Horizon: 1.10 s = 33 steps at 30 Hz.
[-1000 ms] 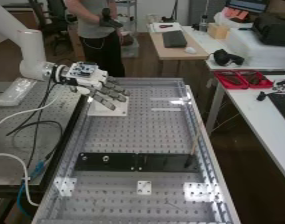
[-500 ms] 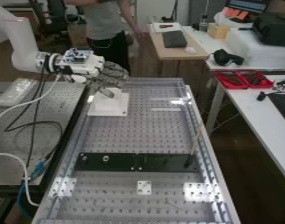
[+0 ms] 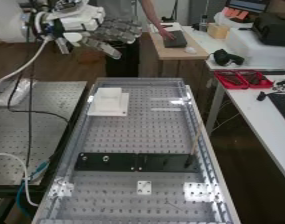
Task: Grab the bearing and place it in the white container
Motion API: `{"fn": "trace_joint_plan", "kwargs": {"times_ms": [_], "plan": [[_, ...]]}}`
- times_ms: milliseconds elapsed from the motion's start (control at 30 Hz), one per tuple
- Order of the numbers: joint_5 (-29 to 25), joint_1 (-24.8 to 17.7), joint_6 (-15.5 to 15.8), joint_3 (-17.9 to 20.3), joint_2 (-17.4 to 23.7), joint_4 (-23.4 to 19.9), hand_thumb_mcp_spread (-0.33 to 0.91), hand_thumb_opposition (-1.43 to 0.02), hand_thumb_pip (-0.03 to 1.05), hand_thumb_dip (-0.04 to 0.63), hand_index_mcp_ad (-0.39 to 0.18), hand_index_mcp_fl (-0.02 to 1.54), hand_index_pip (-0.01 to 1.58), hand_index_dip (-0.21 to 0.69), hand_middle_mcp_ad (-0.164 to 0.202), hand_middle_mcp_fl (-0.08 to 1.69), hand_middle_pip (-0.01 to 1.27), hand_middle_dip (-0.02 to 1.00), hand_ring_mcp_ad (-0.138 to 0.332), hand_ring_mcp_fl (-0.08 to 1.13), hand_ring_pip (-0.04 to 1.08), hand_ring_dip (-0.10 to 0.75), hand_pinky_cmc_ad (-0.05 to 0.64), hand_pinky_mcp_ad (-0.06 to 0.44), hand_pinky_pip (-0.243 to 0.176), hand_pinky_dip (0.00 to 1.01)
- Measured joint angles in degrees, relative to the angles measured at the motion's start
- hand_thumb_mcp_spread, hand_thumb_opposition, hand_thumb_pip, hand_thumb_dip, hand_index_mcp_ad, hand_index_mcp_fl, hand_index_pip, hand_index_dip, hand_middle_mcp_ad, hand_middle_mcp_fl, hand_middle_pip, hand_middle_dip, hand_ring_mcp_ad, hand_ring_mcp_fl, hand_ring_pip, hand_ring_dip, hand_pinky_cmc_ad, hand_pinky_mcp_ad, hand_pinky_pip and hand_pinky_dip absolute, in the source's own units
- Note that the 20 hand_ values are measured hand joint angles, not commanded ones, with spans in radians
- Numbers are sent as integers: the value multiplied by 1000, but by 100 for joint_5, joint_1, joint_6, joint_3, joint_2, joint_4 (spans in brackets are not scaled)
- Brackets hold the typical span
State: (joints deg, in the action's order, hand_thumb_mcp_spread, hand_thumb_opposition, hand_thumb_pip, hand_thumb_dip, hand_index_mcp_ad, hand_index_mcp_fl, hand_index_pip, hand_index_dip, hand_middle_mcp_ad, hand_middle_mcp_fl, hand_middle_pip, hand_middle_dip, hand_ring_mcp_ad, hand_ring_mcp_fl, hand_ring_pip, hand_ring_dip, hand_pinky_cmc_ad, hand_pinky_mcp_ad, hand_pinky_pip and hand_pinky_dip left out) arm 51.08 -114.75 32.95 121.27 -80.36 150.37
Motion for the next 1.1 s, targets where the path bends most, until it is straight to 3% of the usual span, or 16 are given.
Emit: {"fn": "trace_joint_plan", "kwargs": {"times_ms": [233, 500, 900, 1100], "plan": [[715, 723, 173, -935, -142, 863, 272, -747, 595, 236, -115, 185, 122, 255, 63, 68, 124, 239, 150, 3, 108, 140, 380, 311, -96, 581], [1919, 1645, 63, -1744, -589, 1583, 272, -749, 593, 220, -117, 204, 108, 264, 63, 68, 124, 239, 147, 2, 89, 143, 394, 311, -96, 572], [3989, 2900, 183, -3061, -1681, 2144, 274, -749, 593, 222, -115, 202, 105, 264, 65, 68, 124, 239, 145, 2, 87, 150, 394, 312, -98, 513], [4275, 3068, 185, -3203, -1823, 2145, 274, -749, 592, 222, -115, 202, 105, 264, 68, 68, 124, 239, 145, 2, 86, 147, 396, 311, -98, 511]]}}
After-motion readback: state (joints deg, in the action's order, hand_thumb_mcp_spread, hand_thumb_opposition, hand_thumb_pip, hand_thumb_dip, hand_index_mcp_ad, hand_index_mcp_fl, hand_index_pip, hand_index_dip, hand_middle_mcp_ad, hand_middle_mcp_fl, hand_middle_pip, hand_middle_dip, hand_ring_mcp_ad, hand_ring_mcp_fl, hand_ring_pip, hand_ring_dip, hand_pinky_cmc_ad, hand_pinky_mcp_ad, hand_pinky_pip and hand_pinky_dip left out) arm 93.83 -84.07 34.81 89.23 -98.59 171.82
